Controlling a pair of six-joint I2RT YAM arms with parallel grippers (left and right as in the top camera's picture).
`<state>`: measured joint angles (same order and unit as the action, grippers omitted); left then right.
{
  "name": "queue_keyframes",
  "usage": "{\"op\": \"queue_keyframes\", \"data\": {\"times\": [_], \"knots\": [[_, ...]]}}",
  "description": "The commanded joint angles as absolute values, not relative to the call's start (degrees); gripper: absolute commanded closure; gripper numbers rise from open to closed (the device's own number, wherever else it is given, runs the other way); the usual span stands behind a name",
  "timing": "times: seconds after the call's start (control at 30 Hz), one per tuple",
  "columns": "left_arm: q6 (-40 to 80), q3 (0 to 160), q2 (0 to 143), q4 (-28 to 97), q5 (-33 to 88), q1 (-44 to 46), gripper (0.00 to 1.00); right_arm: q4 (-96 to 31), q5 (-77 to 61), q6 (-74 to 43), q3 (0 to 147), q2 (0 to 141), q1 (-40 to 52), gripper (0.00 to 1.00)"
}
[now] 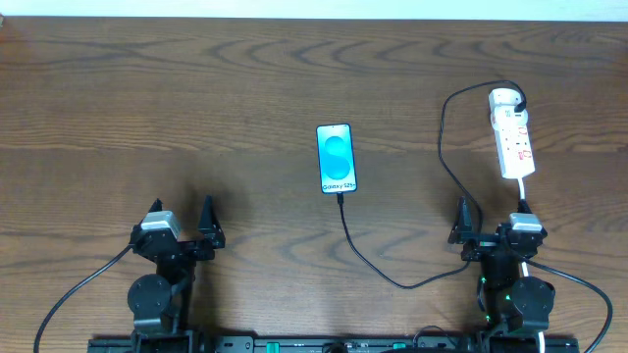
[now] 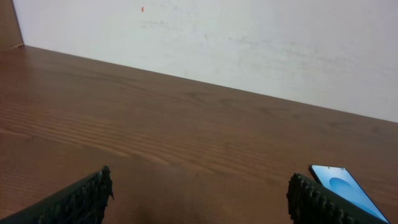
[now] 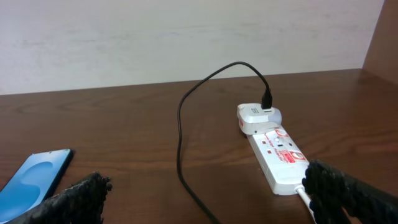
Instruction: Plug charger to phone and switch on socket
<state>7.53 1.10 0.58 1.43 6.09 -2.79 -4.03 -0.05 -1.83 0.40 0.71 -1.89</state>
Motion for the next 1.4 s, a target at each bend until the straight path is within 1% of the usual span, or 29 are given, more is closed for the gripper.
{"op": "queue_keyframes", "data": {"times": [0.0, 0.5, 0.67, 1.0, 1.37], "knots": [[7.6, 0.2, 0.2, 3.4, 7.1, -2.5, 0.09, -4.3, -0.1, -0.6, 0.3, 0.3, -1.4, 0.01], [7.6, 0.2, 0.1, 3.4, 7.0, -1.9, 0.09, -4.3, -0.1, -0.6, 0.3, 0.3, -1.4, 0.01], [7.0, 0.2, 0.1, 3.8, 4.1, -0.9, 0.09, -4.3, -0.1, -0.6, 0.3, 0.3, -1.4, 0.01], [-5.6, 0.2, 0.1, 3.9, 4.7, 1.3, 0.09, -4.3, -0.1, -0.6, 0.3, 0.3, -1.4, 0.01], [-4.0, 0.2, 0.1, 4.0, 4.2, 2.0, 0.09, -4.3, -0.1, -0.6, 0.3, 0.3, -1.4, 0.01]]}}
